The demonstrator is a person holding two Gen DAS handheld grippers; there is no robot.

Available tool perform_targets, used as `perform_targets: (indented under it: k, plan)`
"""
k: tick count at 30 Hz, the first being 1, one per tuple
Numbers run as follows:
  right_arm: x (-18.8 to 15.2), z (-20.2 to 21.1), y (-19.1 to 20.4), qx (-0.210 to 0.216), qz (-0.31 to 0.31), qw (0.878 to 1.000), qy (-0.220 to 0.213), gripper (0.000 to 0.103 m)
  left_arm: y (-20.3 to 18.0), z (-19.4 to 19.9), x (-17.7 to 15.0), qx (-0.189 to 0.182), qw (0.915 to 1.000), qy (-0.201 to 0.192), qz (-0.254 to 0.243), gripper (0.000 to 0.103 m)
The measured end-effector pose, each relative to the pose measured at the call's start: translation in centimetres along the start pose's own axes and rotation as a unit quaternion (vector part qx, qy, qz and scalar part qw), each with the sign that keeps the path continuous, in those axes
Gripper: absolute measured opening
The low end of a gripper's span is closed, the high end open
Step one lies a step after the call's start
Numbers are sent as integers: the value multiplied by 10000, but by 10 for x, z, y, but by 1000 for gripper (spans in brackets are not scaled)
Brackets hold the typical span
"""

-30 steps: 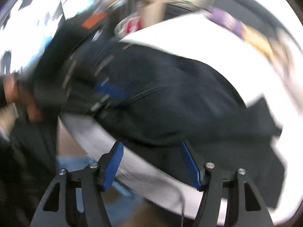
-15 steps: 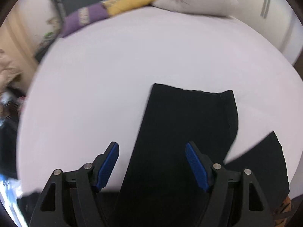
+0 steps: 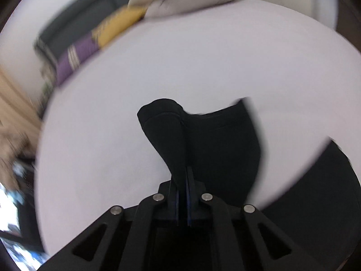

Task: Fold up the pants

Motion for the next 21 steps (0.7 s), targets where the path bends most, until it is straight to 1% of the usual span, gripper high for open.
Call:
perform_targets:
  k: [2,4,5,6,8,9,10,11,12,13,15,16,17,19,20,21]
  plan:
    - [-14,33,-36,533,-394,9973,-323,5,-2,-1,0,31,10000,-1,-14,13]
    - [-34,65,-89,967,-900,9888,-694,5,-3,-1,0,68,10000,2,-32,13]
    - [-44,72,-109,1142,-1118,9841,-781,5,-4,-1,1,90,10000,2,-42,13]
    - [-54,75,-134,1329,-1413,9773,-856,6,-5,-2,1,115,9999,4,-46,13]
    - [-74,70,-187,1388,-2003,9659,-873,14,-8,-3,2,183,9998,18,-56,13]
    - [-87,61,-213,1456,-2392,9571,-745,14,-9,-3,2,222,9997,26,-67,13]
    - [-94,57,-230,1650,-2655,9474,-689,13,-10,-4,3,269,9996,41,-79,13]
    - [-102,55,-240,1989,-2804,9362,-736,15,-11,-4,3,300,9995,53,-82,13]
    - [-108,55,-241,2164,-2837,9308,-797,22,-12,-4,4,329,9994,65,-80,13]
    - [-110,54,-235,2189,-2777,9316,-840,28,-12,-4,4,361,9993,76,-66,13]
    - [-106,58,-220,2276,-2555,9349,-941,61,-12,-4,4,404,9991,87,-36,13]
    - [-101,60,-214,2311,-2495,9352,-991,66,-13,-3,4,432,9990,92,-26,13]
    - [-99,59,-207,2309,-2465,9356,-1024,69,-13,-3,4,459,9989,95,-17,13]
    - [-92,56,-202,2204,-2420,9403,-933,69,-15,-2,5,493,9987,95,13,13]
    - [-89,55,-204,2154,-2416,9419,-895,64,-16,-3,5,509,9987,91,34,13]
    - [-84,53,-206,2095,-2405,9437,-880,46,-17,-3,4,519,9986,85,45,13]
Point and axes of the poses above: each gripper's, at about its wrist camera, not at the fingertips, and z roughly against the way its jaws point, y to its left, x to its top, the point moved 4 cm from there along -z, roughly the way its jaws point, and after that the axes turned 14 degrees about y, right-handed, at the moved point
